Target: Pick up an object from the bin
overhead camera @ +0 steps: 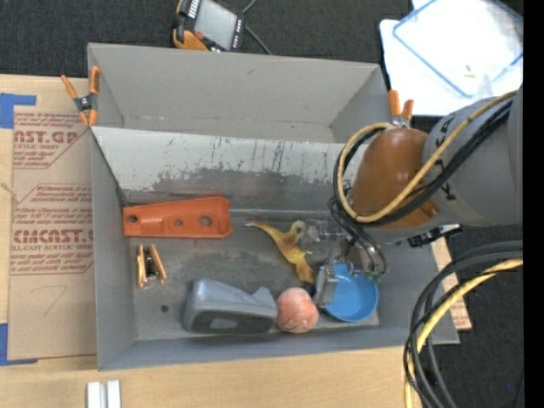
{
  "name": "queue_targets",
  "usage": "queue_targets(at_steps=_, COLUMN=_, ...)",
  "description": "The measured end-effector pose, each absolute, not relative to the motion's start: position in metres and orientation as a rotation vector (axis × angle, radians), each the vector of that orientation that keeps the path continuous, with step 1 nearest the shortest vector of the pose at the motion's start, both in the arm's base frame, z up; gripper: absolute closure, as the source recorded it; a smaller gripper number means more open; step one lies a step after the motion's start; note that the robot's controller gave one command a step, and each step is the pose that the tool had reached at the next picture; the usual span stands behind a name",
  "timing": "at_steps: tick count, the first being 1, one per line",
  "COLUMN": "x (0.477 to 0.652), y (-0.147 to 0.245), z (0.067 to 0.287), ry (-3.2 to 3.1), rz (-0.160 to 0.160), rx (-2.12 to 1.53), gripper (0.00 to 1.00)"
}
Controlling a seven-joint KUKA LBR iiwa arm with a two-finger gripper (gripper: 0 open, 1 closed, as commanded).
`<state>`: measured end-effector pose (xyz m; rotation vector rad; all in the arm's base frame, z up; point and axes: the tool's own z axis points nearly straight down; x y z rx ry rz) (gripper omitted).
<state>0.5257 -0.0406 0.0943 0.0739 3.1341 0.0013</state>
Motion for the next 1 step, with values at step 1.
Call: queue_targets(at_steps=1, x=0.5378, y=-0.0547, z=0.1201, ry=3.146, rz=0.003, rx=0.013, gripper=0.0)
